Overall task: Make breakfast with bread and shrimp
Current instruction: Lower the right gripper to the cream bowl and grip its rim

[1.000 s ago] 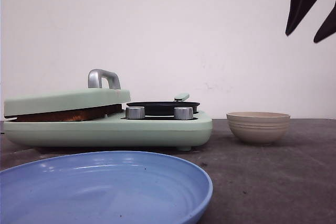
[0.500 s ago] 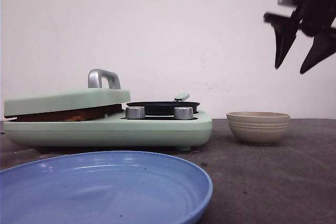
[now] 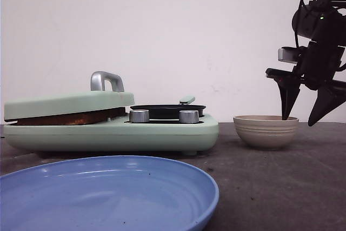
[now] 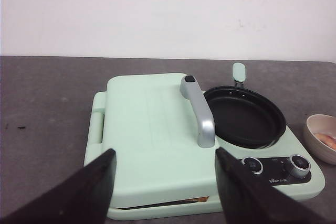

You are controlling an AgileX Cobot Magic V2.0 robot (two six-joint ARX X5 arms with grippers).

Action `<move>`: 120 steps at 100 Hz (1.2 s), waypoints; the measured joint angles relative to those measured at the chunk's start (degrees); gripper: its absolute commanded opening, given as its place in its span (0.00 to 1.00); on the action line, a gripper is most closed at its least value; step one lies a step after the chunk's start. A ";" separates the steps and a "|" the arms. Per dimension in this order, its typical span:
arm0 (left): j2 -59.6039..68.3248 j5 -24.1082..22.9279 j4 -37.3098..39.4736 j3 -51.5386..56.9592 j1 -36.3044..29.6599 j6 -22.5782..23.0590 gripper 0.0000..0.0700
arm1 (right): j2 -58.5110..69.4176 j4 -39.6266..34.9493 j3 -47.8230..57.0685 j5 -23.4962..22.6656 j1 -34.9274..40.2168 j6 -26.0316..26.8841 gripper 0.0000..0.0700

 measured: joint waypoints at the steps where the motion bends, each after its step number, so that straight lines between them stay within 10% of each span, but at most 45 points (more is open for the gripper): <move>1: 0.00 0.00 0.02 0.00 0.00 0.00 0.45 | 0.09 0.00 0.00 0.00 0.00 -0.04 0.50; 120: 0.00 0.00 0.42 0.00 0.00 0.00 0.45 | 5.22 -0.96 0.02 2.78 1.01 -2.67 0.44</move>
